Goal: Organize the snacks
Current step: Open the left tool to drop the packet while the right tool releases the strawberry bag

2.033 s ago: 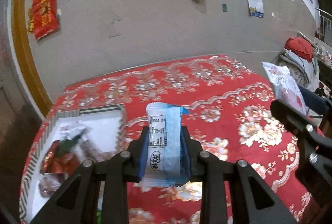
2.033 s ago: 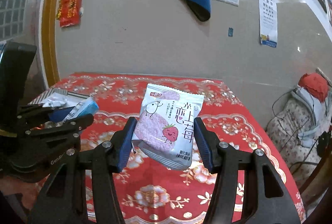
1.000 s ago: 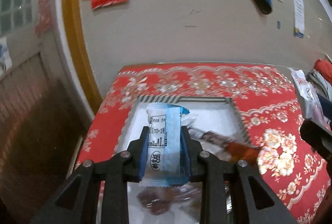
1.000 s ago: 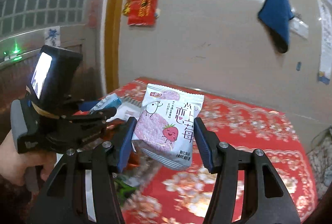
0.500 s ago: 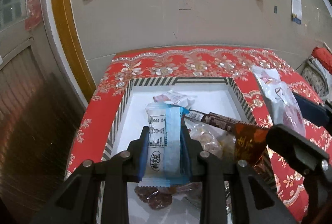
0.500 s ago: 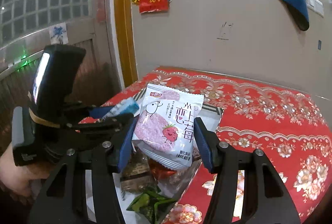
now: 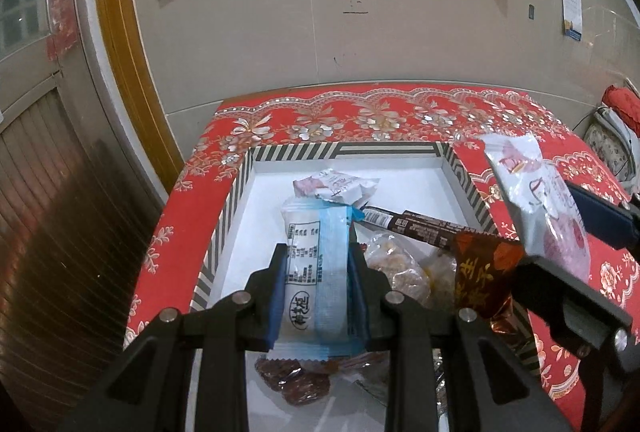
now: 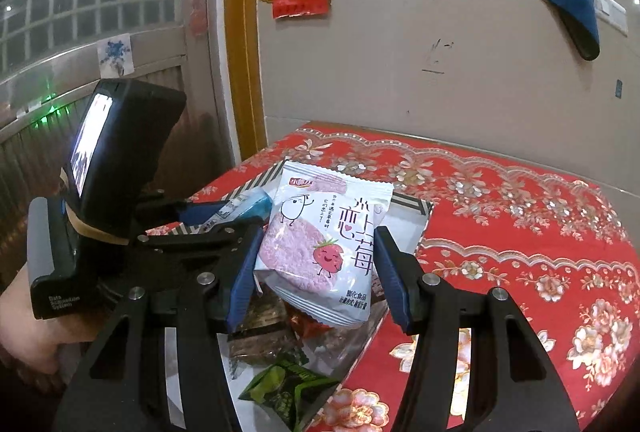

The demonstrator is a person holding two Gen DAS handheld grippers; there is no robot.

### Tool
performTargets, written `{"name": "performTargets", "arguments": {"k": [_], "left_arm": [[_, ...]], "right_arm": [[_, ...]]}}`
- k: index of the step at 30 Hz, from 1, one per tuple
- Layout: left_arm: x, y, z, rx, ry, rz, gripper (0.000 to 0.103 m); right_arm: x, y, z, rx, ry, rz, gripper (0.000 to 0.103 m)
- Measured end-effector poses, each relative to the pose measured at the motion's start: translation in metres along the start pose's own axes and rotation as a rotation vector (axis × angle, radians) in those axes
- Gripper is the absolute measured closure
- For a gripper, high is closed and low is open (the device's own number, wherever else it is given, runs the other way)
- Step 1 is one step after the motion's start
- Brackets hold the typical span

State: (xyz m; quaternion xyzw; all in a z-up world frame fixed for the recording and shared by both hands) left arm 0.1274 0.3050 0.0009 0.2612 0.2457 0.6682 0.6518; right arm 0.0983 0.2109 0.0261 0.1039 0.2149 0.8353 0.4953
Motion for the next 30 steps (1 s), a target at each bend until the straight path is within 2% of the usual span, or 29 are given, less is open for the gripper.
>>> {"name": "performTargets", "arguments": {"k": [27,28,30], "left_arm": [[-0.0004,-0.0005,0.0003,-0.002,-0.002,0.001,0.072],[-0.0008,-0.0003,0.0002,-0.002,0.000,-0.001,0.071],[-0.0006,-0.0001,0.0008,-0.004,0.005,-0.003,0.052]], "right_arm": [[0.0014,-0.0013,-0.0003,0.001,-0.012,0.015,0.048],[0.0015,-0.0018,-0.0008,0.002,-0.017,0.020,0.046],[0.0006,-0.0029,-0.0022,0.008,-0.022,0.020,0.046]]}}
Point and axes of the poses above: each gripper's, at about its wrist camera, not at the fingertips, and y roughly against the way its jaws point, x to its left, z to its top, the point moved 8 cm from there along -y, roughly the way its jaws point, and after that the axes turned 3 degrees about y, right-handed, at the moved point
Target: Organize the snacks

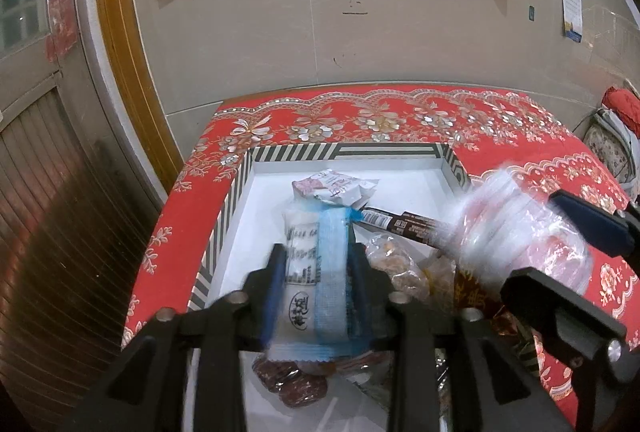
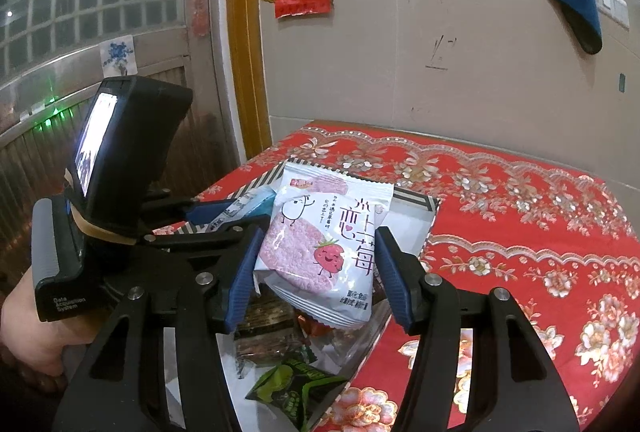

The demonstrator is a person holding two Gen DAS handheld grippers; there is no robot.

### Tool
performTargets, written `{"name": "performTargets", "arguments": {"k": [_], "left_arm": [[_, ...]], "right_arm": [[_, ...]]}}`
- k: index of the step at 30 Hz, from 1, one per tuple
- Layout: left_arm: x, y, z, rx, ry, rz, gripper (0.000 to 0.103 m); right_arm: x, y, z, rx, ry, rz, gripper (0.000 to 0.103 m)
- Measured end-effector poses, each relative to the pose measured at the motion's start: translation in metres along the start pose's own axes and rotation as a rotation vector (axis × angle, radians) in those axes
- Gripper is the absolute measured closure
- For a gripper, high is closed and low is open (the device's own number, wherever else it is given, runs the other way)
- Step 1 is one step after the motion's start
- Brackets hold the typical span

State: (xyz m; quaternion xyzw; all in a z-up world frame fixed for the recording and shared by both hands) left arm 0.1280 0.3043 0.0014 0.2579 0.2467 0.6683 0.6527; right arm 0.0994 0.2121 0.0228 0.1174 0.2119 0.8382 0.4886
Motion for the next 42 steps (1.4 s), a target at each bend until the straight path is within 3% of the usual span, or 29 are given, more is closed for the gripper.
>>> {"name": "performTargets", "arguments": {"k": [1,2,3,6,14,18,22,29,32,38,42], "left_arm": [[0.000,0.000,0.001,-0.004,0.001,0.000,0.024],[0.000,0.001,0.001,-0.013,-0.001,0.007,0.007],[0.001,0.002,0.002,-0.025,-0.003,0.021,0.003],[0.001,0.005,0.005,-0.041,0.007,0.018,0.003],[0.011,0.013,0.011,-0.075,0.054,0.030,0.000],[0.016,0.006,0.008,-0.033,0.110,-0.022,0.000],[0.018,0.006,-0.006,0.029,0.131,0.000,0.000],[0.003,0.032,-0.048,0.087,0.120,-0.017,0.000],[-0.012,0.042,-0.062,0.089,0.082,-0.036,0.000],[-0.028,0.057,-0.066,0.080,0.034,-0.025,0.000],[-0.032,0.060,-0.065,0.084,0.070,-0.090,0.000]], "right_arm": [[-0.001,0.000,0.000,0.001,-0.001,-0.002,0.046],[0.000,0.000,0.000,-0.001,-0.001,-0.002,0.046],[-0.001,0.001,0.000,-0.003,-0.002,-0.002,0.046],[-0.002,0.005,0.002,-0.026,-0.009,-0.005,0.037],[-0.013,0.020,0.013,-0.097,-0.043,-0.027,0.036],[-0.013,0.025,0.012,-0.056,-0.044,0.003,0.036],[-0.019,0.037,0.005,-0.019,-0.012,0.014,0.036],[-0.028,0.046,-0.036,0.150,-0.025,0.140,0.036],[-0.027,0.050,-0.048,0.187,0.019,0.129,0.036],[-0.016,0.066,-0.043,0.183,0.103,0.107,0.036],[-0.011,0.076,-0.036,0.167,0.133,0.089,0.036]]}}
Point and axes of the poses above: each gripper's, at about its wrist camera, not at the fingertips, and y roughly against the way its jaws point, x to its left, z to its top, the point moved 8 cm from there along -y, roughly the way its jaws point, and after that the axes turned 3 degrees about y, right-handed, at the moved point
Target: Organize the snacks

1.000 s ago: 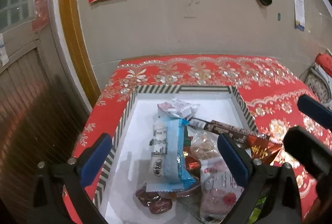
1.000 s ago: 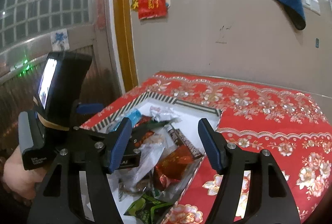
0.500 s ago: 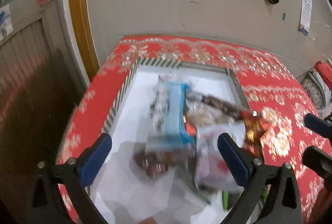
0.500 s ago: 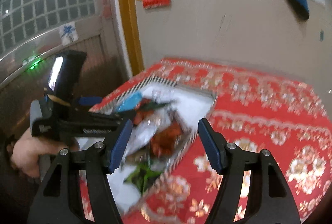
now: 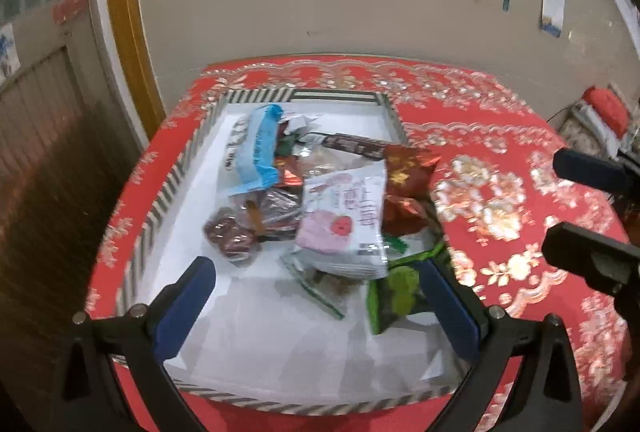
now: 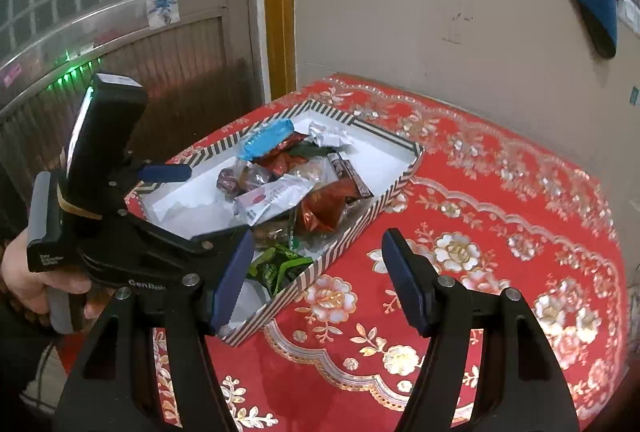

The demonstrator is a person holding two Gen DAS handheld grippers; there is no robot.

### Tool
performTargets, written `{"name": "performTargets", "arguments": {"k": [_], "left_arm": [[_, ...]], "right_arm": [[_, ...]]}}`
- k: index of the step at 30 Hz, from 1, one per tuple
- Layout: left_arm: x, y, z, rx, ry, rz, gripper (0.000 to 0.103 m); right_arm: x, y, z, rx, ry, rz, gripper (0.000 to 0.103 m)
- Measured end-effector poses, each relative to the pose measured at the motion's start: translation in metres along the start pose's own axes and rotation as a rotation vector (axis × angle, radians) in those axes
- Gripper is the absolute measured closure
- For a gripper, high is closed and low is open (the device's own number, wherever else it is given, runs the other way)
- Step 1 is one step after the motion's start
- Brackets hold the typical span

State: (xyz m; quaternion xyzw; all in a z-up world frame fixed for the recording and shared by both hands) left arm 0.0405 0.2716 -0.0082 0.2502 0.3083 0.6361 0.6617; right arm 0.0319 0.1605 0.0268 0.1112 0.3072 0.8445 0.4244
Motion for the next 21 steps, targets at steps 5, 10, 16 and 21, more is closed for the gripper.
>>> {"name": "performTargets", "arguments": {"k": [5,10,16,21], "left_arm": [[0.002,-0.004,-0.001,-0.006,0.063,-0.028,0.000],[0.004,-0.002,0.004,-0.009,0.047,0.014,0.000],[0.011,-0.004,0.015,-0.011,0.040,0.065,0.000],[0.015,-0.007,0.019,0.001,0.034,0.096,0.000]], "right_arm": [[0.000,0.006,0.003,-0.006,0.002,-0.021,0.036],[0.004,0.006,0.007,-0.003,0.018,-0.036,0.036],[0.006,0.005,0.013,-0.005,0.027,-0.045,0.036],[0.004,-0.001,0.015,0.009,0.022,-0.049,0.036]]}}
Point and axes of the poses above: each gripper's, at about its wrist camera, not at the fingertips, and y roughly against the way its jaws point, x to its left, z to its top, the point moved 8 cm from there along -y, roughly the way its jaws point, and after that the axes turned 3 degrees about y, right-handed, at the moved point
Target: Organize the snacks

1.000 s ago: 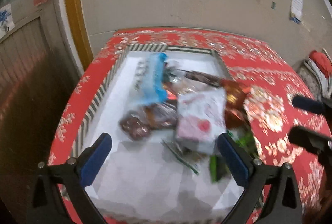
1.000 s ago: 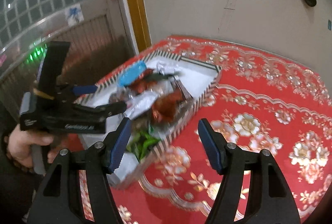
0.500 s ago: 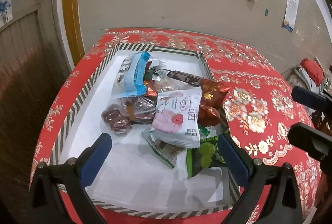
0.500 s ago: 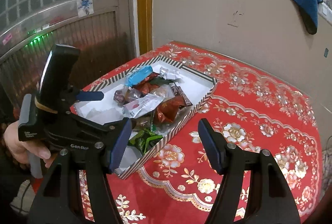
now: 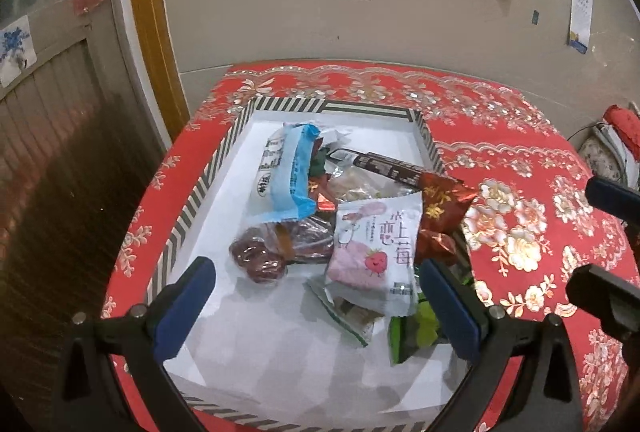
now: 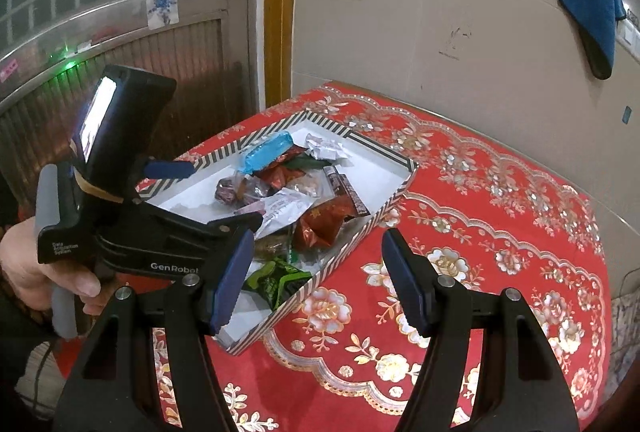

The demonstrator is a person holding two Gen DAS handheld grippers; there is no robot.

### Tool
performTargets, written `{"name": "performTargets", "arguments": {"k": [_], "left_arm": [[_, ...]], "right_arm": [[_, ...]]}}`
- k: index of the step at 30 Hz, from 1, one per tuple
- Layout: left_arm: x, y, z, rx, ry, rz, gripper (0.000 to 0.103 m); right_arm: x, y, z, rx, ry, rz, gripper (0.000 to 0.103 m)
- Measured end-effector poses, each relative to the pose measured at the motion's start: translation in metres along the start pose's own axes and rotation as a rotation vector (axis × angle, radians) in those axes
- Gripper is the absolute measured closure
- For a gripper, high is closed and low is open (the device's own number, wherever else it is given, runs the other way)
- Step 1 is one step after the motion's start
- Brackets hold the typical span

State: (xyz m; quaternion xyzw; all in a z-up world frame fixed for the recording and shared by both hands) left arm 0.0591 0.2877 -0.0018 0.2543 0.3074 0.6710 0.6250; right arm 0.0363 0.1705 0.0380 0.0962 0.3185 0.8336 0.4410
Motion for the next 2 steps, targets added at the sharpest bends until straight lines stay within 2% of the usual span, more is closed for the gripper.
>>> {"name": "performTargets", "arguments": {"k": [2], "left_arm": [[-0.0014,-0.0026,-0.0010,0.018,-0.015,-0.003,0.000]], "right_arm": [[-0.0007,-0.0018,0.0012,0.004,0.001,-0.004,0.036]]}}
Point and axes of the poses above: each gripper's, at about its wrist camera, not at the fingertips, and y roughly against the way its jaws point, x to its left, z to its top, the point moved 8 cm from there along -y, roughly the way its jaws point, and after that the axes turned 3 degrees about y, right-handed, at the moved point
